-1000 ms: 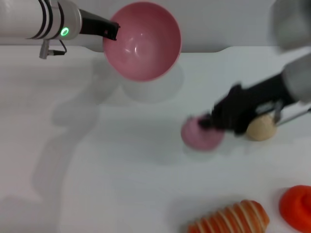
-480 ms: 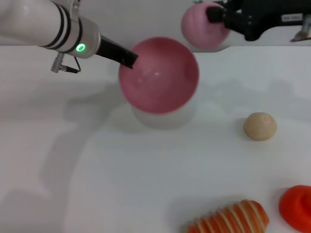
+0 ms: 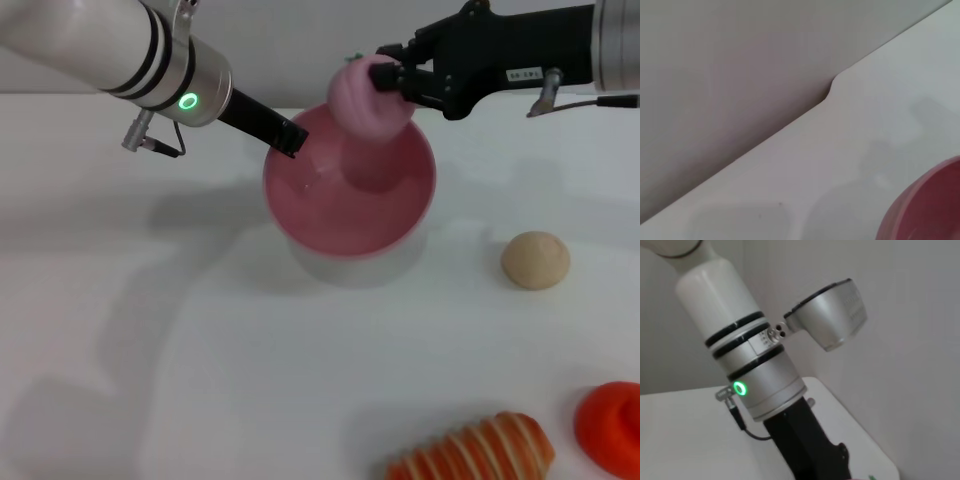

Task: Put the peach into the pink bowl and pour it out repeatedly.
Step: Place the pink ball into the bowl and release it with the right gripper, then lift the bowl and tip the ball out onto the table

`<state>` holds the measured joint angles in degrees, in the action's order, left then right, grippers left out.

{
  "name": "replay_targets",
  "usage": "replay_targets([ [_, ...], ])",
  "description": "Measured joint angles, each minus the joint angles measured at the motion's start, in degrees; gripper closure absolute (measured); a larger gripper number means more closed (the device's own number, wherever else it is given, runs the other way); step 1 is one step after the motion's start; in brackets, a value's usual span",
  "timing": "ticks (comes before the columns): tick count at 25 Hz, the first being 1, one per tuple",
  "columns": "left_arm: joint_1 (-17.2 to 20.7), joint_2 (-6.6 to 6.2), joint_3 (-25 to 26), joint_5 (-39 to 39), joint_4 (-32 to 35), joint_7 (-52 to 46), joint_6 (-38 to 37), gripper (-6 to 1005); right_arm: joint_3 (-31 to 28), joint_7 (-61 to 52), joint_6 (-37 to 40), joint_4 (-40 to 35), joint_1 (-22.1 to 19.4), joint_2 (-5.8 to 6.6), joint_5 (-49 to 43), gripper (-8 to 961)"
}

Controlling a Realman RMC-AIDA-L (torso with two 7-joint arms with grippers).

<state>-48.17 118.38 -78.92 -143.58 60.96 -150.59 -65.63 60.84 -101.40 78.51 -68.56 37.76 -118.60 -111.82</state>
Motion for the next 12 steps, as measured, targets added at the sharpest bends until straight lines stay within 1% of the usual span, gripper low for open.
replay_targets([
  [1,-0.07,0.0,0.0,0.0,-0.06,0.0,0.05,965,0.09,0.39,-0.55,0.03,-0.13,-0.04,0.0,891],
  [8,-0.57,-0.07,0.05,-0.03,-0.3,0.17,0.53,964,-0.52,1.08,-2.7,-0.38,-1.65,0.0,0.9,737],
  [12,-0.43,-0.17,0.07,-0.07,-0.32,0.25,1.88,964,-2.75,1.94,-4.32,-1.11,-3.75,0.11,2.9,645],
])
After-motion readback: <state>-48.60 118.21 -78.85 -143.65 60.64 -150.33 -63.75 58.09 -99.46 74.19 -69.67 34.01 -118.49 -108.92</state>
